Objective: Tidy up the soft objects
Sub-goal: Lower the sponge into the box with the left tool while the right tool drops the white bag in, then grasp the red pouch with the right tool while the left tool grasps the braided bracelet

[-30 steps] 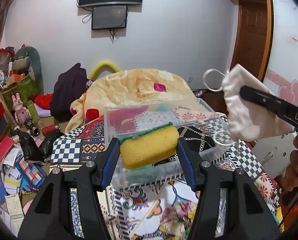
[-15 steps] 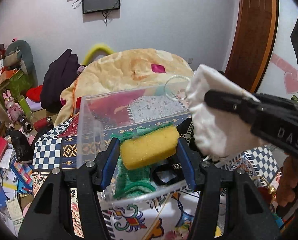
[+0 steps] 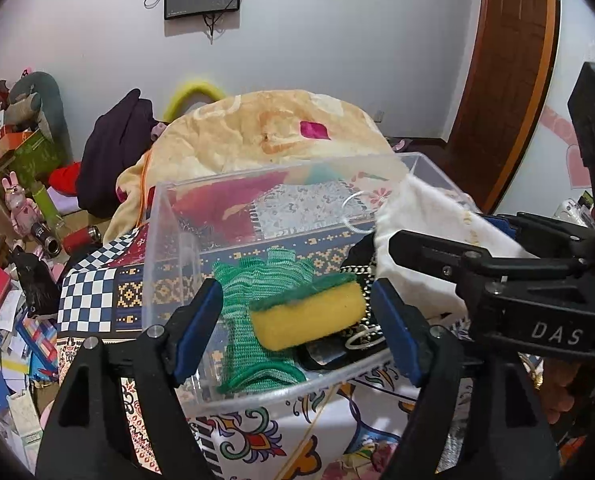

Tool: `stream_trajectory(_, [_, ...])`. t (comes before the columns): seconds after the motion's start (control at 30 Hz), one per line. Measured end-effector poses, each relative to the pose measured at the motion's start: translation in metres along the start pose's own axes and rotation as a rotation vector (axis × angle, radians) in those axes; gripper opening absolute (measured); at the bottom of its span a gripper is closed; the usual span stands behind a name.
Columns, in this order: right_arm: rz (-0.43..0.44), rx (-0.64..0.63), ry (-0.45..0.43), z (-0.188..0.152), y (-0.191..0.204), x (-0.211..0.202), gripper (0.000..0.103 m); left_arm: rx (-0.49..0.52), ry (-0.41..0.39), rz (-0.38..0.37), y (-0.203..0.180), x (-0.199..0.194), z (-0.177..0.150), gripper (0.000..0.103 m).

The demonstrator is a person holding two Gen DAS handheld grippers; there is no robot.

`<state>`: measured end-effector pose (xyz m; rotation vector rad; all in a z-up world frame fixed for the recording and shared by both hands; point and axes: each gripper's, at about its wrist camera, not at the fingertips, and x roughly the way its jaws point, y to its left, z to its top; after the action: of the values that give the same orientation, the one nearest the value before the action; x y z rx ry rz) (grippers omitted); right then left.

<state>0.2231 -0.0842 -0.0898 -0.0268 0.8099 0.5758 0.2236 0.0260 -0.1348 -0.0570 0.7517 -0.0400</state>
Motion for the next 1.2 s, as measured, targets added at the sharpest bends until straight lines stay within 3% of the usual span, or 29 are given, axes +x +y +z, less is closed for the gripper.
stream_trajectory(0.13, [-0.004,-0.018,-0.035,0.002,0.002,-0.018,0.065,-0.008,-0.035,-0.016,0.002,-0.021,0.002,0.077])
stream_trajectory(0.3, [-0.022,-0.049,-0.123,0.001,0.004,-0.049,0.081,-0.023,-0.101,-0.03,0.006,-0.053,0.003,0.083])
stream_trajectory(0.63, [-0.091,-0.144,-0.23,-0.026,0.016,-0.097,0.085,-0.02,-0.18,-0.036,0.008,-0.112,-0.017,0.097])
stream_trajectory(0.83, [-0.115,-0.144,-0.195,-0.056,0.01,-0.099,0.087,-0.029,-0.134,-0.038,0.012,-0.117,-0.043,0.098])
stream_trajectory(1.2, [-0.145,-0.056,-0.02,-0.11,-0.018,-0.078,0.087,-0.098,0.058,-0.023,0.028,-0.091,-0.115,0.098])
